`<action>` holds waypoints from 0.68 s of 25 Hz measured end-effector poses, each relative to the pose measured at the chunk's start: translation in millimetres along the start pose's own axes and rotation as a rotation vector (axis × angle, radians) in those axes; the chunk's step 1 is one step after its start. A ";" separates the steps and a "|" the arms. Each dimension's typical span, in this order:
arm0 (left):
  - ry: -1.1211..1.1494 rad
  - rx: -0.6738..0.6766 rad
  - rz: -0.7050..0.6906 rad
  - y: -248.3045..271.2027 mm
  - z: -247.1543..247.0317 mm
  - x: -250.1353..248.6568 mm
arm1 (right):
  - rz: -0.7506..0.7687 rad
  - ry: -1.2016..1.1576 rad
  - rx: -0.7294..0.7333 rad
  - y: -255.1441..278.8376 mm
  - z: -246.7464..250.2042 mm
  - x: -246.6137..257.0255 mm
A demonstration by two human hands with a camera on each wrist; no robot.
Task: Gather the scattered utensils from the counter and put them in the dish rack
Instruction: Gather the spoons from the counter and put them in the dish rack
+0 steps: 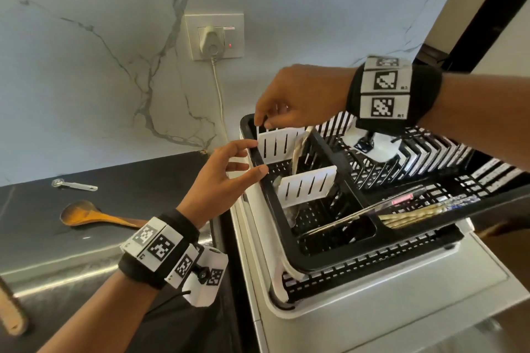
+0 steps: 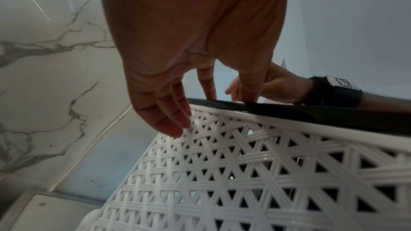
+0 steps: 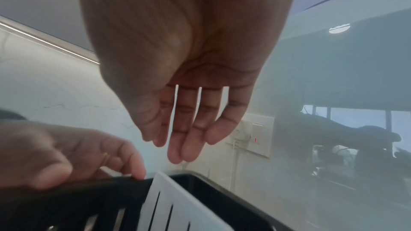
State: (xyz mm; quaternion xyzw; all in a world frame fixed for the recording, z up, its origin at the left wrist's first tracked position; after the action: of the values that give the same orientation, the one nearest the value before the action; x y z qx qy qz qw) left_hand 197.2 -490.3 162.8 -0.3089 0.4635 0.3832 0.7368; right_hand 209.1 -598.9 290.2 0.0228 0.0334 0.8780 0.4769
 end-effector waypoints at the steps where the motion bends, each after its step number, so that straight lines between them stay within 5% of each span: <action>1: 0.012 0.011 -0.006 4.1 1.9 0.4 | 0.002 -0.012 -0.014 -8.1 4.0 5.6; 6: 0.044 0.046 -0.047 35.0 44.3 16.2 | 0.012 -0.025 -0.038 -63.5 9.6 63.9; 11: -0.038 -0.033 0.015 102.1 151.1 77.1 | -0.006 -0.041 0.007 -141.6 -7.6 163.6; 17: -0.262 -0.196 0.257 246.9 301.9 224.3 | -0.104 -0.221 0.091 -244.1 -126.8 279.6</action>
State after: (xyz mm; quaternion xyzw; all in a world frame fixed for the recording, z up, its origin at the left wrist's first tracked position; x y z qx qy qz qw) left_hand 183.9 -55.9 46.3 -0.2649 0.3598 0.5543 0.7023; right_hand 252.0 -236.4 146.4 0.1394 0.0217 0.8417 0.5212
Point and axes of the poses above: each hand's wrist, its own y-axis away from the middle knuckle, its own z-axis out of the back of the hand, x = y × z, the point moved 9 cm from there along -y, towards the middle knuckle, and after that the axes turned 3 degrees about -z, right-handed, at the moved point
